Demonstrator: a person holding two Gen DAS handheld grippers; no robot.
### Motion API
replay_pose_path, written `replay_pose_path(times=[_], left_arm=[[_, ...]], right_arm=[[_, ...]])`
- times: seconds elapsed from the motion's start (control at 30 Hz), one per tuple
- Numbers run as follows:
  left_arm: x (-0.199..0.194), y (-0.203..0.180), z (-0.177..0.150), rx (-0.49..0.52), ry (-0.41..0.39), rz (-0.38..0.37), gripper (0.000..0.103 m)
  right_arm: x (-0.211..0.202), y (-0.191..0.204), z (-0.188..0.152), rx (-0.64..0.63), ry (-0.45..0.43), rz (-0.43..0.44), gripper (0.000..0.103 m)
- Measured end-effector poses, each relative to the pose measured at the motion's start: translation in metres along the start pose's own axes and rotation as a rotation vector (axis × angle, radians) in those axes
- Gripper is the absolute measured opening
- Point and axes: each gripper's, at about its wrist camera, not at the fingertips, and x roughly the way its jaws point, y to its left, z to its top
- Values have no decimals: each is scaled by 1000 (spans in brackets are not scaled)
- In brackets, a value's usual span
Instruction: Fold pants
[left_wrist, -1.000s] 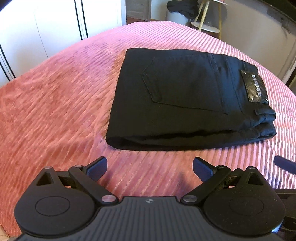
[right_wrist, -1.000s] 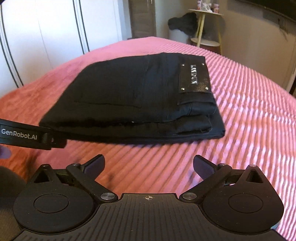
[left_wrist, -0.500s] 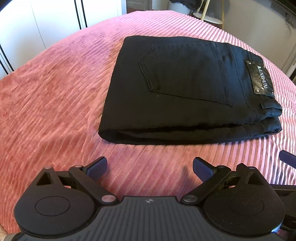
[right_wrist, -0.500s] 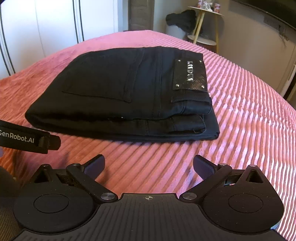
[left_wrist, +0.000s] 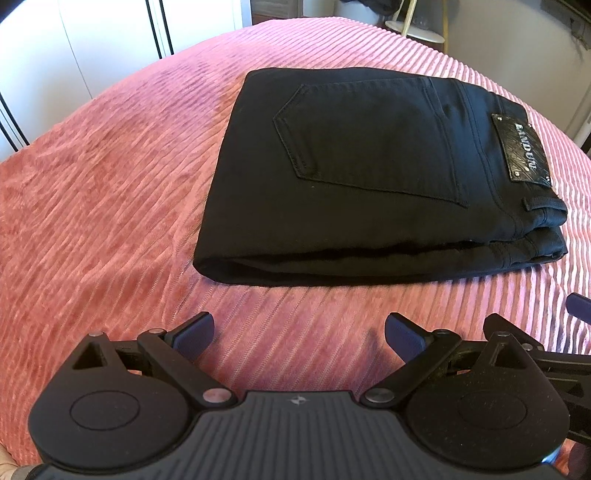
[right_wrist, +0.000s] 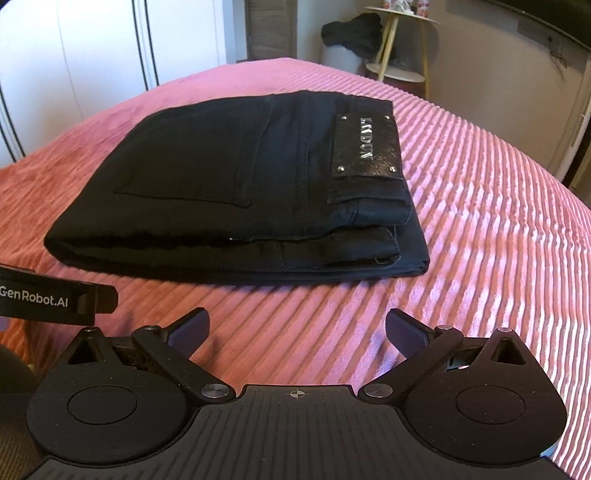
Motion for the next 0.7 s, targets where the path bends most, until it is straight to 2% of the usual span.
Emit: replay_pose_path(times=[0.7], left_arm=[[-1,-1,0,0,-3,2,99]], right_arm=[[0,-1,1,9,-2,-8,103]])
